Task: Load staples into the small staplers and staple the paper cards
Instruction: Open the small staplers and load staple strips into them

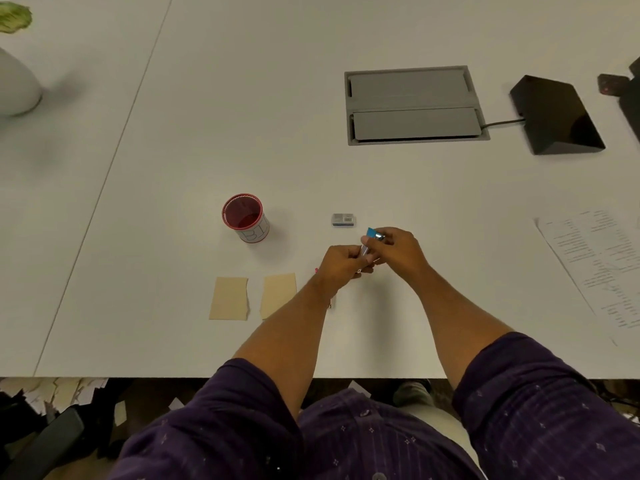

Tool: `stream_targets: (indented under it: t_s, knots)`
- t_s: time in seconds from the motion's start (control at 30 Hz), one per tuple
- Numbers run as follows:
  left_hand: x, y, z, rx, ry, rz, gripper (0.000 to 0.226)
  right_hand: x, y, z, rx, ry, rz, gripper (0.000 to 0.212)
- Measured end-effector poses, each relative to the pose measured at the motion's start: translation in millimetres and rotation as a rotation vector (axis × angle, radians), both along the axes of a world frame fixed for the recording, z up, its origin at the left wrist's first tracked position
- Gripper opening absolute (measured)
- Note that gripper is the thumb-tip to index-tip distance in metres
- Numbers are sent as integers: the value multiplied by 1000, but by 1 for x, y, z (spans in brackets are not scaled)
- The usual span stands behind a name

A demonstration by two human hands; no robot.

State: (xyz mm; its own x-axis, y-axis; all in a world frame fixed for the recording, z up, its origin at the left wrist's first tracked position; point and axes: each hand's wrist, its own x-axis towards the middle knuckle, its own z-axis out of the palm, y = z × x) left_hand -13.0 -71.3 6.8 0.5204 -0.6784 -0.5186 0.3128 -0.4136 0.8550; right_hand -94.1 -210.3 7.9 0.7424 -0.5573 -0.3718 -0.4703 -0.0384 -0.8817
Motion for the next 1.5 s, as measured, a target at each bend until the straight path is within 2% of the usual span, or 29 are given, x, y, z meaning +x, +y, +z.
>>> stream_targets:
  t_s: [0.17,0.3,0.6,0.73,0.87,0.9,1.0,1.17,1.33,1.5]
  knots:
    - [-3,9,-2,0,192,11,33,-4,3,1,65,15,60,26]
    - [-3,17,-5,26,246,56,38,-8,9,-3,128,41,77,36]
    - [-7,25,-11,118,94,183,42,-10,29,-14,214,-22,18,39]
    - [-7,24,-13,195,-38,216,42,-6,36,-17,180,-7,14,38]
    - [-9,23,-11,223,-226,236,38,5,47,-17,209,10,-44,47]
    - [-8,23,-10,225,-254,240,39,7,49,-16,207,1,-67,40]
    - [-3,21,-6,193,-189,266,39,14,52,-14,222,-38,-119,21]
    - [6,21,1,77,45,416,20,21,55,-7,261,-24,-114,28]
    - [12,17,5,43,41,415,29,28,65,-2,209,-43,-79,33]
    - [23,10,9,64,-31,390,28,37,66,1,108,-35,-92,33]
